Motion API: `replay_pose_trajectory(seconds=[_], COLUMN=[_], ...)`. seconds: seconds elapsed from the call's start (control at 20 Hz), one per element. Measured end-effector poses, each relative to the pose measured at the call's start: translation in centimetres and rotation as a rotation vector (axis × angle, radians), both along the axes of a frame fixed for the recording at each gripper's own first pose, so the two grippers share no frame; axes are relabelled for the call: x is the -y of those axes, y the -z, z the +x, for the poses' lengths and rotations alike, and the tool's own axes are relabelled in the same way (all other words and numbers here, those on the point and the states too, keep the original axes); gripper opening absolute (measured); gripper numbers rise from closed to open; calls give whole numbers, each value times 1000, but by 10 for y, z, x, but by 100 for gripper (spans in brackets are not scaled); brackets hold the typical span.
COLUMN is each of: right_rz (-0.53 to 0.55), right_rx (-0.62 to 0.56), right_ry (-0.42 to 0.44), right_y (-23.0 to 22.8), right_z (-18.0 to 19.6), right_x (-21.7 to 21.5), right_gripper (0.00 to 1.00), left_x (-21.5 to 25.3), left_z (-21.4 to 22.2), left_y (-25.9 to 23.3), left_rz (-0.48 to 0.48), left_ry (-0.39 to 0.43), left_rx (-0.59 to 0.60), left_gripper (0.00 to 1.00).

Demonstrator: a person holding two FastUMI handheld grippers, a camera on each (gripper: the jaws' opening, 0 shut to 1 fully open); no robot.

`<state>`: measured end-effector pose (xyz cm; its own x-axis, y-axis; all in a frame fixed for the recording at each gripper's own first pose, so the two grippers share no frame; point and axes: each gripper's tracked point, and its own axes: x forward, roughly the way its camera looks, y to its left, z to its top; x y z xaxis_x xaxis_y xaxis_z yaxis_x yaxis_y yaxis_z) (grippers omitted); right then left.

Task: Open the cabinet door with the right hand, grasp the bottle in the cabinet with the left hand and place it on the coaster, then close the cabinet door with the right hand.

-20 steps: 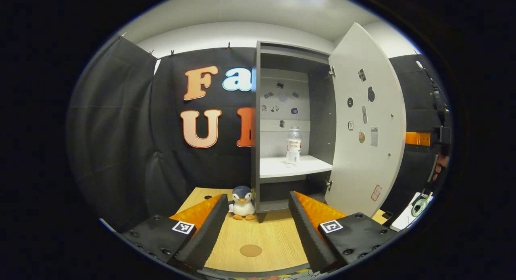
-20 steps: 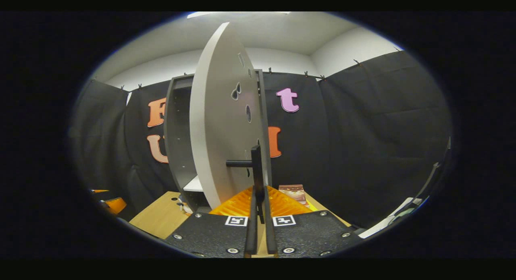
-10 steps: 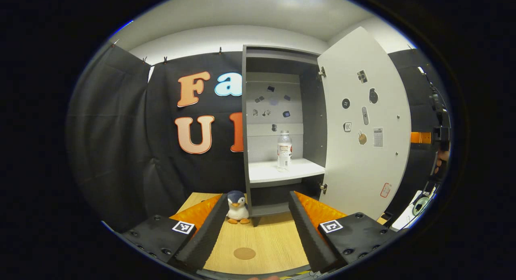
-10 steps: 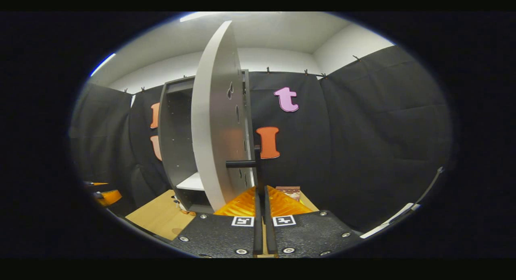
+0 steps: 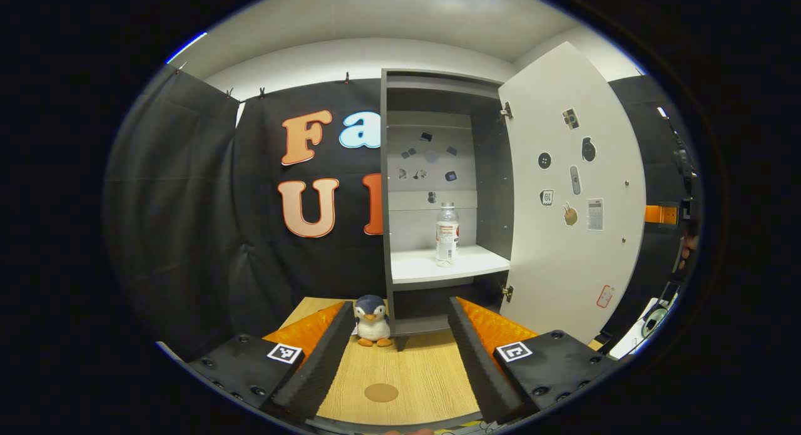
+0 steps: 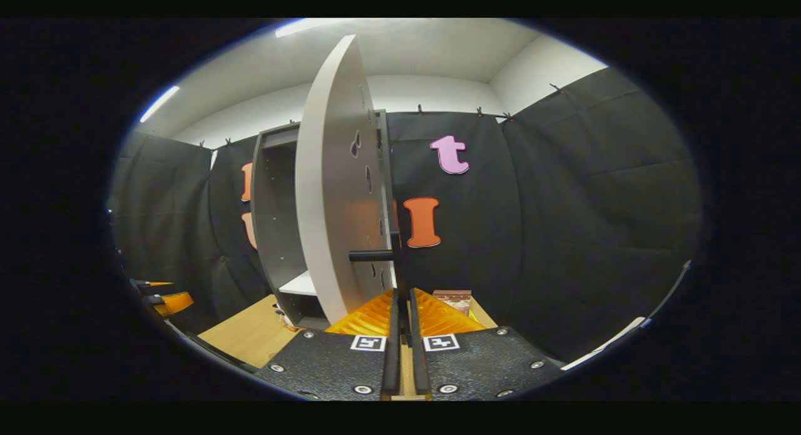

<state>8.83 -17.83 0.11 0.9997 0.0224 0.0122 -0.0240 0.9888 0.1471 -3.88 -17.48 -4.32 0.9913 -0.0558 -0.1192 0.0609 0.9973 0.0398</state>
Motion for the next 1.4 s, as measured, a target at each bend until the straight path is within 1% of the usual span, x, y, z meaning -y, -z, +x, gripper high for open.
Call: replay_pose_trajectory(seconds=[0.1, 0.15, 0.2, 0.25, 0.3, 0.35, 0.4, 0.45, 0.5, 0.55, 0.65, 0.7, 0.75, 0.8, 0.85, 0.9, 0.95, 1.0, 1.1, 1.15, 1.2, 1.25, 1.3, 1.35, 1.4], right_rz=[18, 18, 19, 18, 17, 13, 9, 7, 10, 16, 32, 29, 20, 13, 9, 6, 3, 0, 10, 24, 37, 41, 38, 34, 37], right_rx=[18, 14, 22, 32, 41, 49, 52, 56, 65, 80, 98, 97, 97, 100, 103, 104, 99, 92, 71, 66, 58, 49, 43, 39, 38], right_ry=[25, 41, 43, 42, 34, 29, 25, 19, 20, 13, -16, -25, -28, -29, -32, -32, -27, -25, -16, -13, -11, 1, 15, 32, 44], right_y=[-4, -3, -4, -6, -8, -10, -10, -12, -15, -18, -22, -21, -21, -21, -21, -20, -19, -17, -10, -9, -7, -4, -1, 0, 0], right_z=[-4, -7, -12, -17, -19, -21, -22, -24, -26, -28, -28, -28, -27, -25, -22, -19, -18, -17, -10, -4, 4, 11, 18, 31, 40], right_x=[0, 1, 0, -2, -5, -8, -10, -13, -16, -21, -35, -40, -42, -45, -48, -51, -52, -53, -58, -62, -66, -66, -65, -66, -68], right_gripper=[12, 12, 12, 3, 8, 12, 3, 3, 3, 6, 12, 8, 3, 12, 8, 13, 12, 11, 9, 15, 9, 3, 3, 13, 14], left_x=[-1, 0, 0, 0, 2, 3, 4, 6, 9, 11, 16, 20, 25, 32, 39, 44, 50, 55, 70, 77, 83, 89, 95, 100, 105], left_z=[-1, 0, 0, 2, 3, 6, 8, 12, 18, 23, 36, 44, 55, 66, 80, 95, 110, 126, 155, 171, 186, 202, 221, 238, 254], left_y=[-2, -5, -7, -11, -13, -13, -13, -14, -14, -15, -14, -14, -14, -12, -11, -11, -10, -10, -10, -8, -5, -4, -1, 1, 3], left_rz=[4, 7, 11, 11, 8, 3, 0, -3, -3, -2, -4, -6, -13, -32, -46, -56, -55, -51, -46, -49, -57, -67, -71, -74, -79], left_ry=[-2, 1, -1, 2, 5, 9, 13, 20, 27, 32, 43, 49, 56, 75, 86, 99, 109, 119, 144, 157, 168, 182, 195, 203, 214], left_rx=[5, 11, 19, 27, 34, 37, 38, 39, 42, 43, 53, 63, 71, 77, 79, 80, 83, 89, 109, 109, 109, 109, 105, 101, 98], left_gripper=[95, 95, 99, 97, 95, 96, 97, 95, 97, 95, 97, 97, 97, 96, 96, 95, 99, 95, 97, 97, 95, 97, 97, 97, 95])
